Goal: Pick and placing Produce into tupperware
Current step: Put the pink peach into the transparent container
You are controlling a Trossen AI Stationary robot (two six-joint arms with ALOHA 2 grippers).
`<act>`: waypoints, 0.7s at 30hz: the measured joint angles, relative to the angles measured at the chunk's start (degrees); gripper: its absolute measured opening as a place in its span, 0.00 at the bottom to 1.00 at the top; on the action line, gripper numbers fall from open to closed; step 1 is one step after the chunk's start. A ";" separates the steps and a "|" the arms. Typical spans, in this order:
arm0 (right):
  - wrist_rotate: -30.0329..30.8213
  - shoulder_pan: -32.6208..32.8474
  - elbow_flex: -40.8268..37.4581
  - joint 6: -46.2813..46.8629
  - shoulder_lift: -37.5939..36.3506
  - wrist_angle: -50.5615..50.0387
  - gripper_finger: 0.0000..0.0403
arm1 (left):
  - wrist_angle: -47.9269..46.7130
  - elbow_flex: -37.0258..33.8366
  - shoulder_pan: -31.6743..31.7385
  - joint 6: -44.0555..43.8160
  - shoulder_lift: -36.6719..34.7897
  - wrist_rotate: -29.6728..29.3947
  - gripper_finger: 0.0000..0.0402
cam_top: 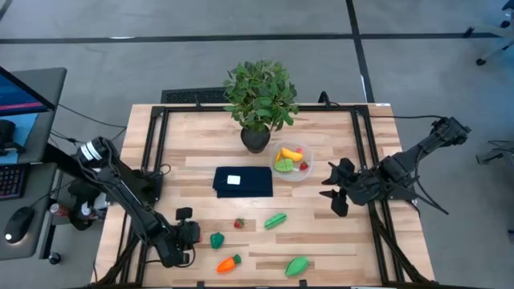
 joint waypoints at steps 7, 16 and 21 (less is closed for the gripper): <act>0.48 0.00 0.00 1.04 0.00 0.37 0.42 | 2.50 0.00 0.04 0.49 2.22 -0.58 0.28; 1.49 0.00 0.00 1.09 0.00 0.39 0.41 | 1.80 0.00 0.55 1.00 2.66 -1.40 0.34; 2.58 0.00 0.00 1.03 0.00 0.37 0.41 | 0.99 0.00 0.72 1.14 2.66 -1.52 0.37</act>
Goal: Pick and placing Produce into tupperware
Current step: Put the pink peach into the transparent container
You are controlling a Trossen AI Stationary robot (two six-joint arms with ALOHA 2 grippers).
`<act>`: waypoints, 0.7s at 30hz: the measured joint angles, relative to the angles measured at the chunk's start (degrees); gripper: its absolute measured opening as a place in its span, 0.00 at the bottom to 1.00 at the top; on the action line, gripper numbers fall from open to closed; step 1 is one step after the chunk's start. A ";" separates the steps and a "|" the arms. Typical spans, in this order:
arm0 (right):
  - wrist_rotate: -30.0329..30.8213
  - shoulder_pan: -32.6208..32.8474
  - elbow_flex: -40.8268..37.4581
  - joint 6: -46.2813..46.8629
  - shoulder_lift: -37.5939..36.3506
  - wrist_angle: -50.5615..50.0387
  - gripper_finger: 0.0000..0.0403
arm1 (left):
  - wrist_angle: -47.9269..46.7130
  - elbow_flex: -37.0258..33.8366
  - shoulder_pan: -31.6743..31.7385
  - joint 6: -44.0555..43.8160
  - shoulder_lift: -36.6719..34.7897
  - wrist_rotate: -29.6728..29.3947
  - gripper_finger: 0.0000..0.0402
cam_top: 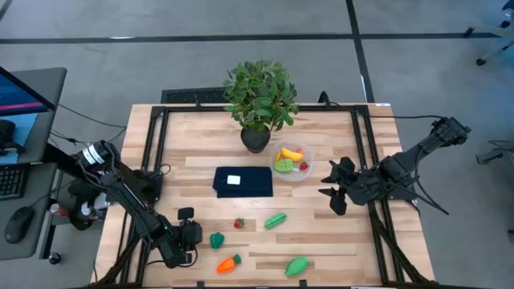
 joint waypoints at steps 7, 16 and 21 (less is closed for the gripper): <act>0.02 0.00 0.00 -0.02 0.00 -0.05 0.41 | -0.76 0.00 0.35 0.07 0.00 0.02 0.42; 1.68 0.00 0.00 -0.46 0.00 -0.22 0.41 | -0.19 -1.18 0.80 -0.65 0.00 2.84 0.43; 1.70 0.00 0.00 -0.59 0.00 -0.22 0.41 | -0.11 -1.18 1.12 -0.83 0.00 2.55 0.41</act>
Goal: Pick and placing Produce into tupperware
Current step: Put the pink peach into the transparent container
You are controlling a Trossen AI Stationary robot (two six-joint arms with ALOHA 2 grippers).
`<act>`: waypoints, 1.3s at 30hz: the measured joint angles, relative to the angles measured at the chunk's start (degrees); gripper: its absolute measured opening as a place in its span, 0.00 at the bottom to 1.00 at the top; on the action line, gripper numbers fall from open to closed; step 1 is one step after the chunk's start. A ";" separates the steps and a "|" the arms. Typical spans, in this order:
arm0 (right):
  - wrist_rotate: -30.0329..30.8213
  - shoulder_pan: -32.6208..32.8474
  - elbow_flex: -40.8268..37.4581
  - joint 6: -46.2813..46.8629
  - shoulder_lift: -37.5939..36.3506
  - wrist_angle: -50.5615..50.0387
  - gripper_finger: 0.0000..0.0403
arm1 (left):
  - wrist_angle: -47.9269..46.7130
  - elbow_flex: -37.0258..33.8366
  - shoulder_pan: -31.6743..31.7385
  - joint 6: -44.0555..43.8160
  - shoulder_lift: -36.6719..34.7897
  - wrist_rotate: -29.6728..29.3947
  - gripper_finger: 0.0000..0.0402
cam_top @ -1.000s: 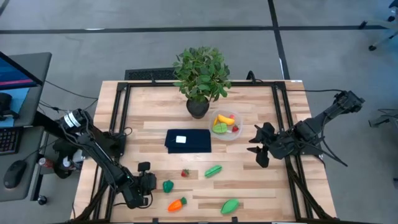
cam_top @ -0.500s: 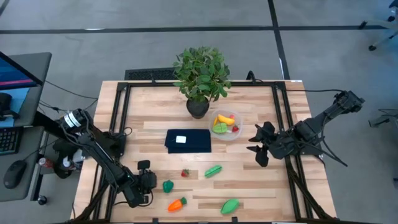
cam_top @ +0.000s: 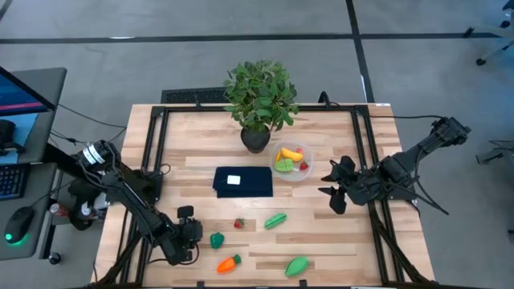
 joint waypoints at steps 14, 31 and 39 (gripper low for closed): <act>0.00 0.00 0.00 -0.04 0.00 -0.02 0.41 | 0.00 0.00 0.91 -0.04 0.00 -0.09 0.29; 0.00 -0.01 0.00 -0.51 -0.01 -0.04 0.41 | -8.22 3.64 7.29 0.91 -4.95 -6.33 0.29; 0.00 -0.02 0.00 -1.03 -0.02 -0.45 0.41 | -8.89 4.07 13.21 6.69 -15.17 -16.05 0.29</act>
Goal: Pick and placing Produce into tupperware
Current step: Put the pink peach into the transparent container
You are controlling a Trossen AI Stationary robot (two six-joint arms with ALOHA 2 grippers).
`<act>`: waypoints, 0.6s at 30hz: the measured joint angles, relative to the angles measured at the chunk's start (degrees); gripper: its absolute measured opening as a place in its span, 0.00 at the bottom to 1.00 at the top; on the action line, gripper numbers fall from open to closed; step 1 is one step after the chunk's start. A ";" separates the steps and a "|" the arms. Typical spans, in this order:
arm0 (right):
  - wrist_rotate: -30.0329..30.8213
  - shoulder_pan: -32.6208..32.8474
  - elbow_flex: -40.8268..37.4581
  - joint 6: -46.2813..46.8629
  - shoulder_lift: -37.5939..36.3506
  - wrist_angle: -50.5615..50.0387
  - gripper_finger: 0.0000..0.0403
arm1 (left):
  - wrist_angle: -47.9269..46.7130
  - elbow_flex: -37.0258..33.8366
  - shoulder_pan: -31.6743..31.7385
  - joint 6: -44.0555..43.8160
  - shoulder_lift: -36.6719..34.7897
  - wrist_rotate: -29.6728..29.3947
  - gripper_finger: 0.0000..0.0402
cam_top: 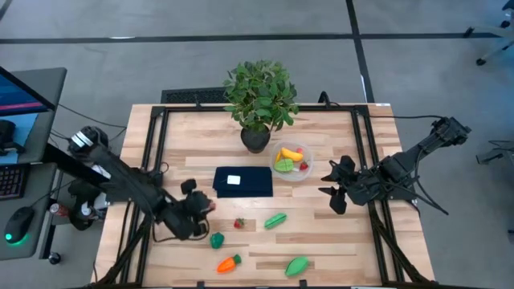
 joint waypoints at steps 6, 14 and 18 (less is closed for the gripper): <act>0.03 0.01 0.00 -1.32 0.01 0.08 0.41 | 9.35 0.00 7.03 12.62 -4.30 -4.59 0.29; 1.26 0.00 0.00 -1.57 0.00 0.15 0.41 | 29.40 0.00 18.17 30.10 -1.01 0.73 0.29; 1.25 0.06 0.00 -1.53 0.02 0.40 0.41 | 40.45 0.02 23.19 35.50 2.76 6.53 0.29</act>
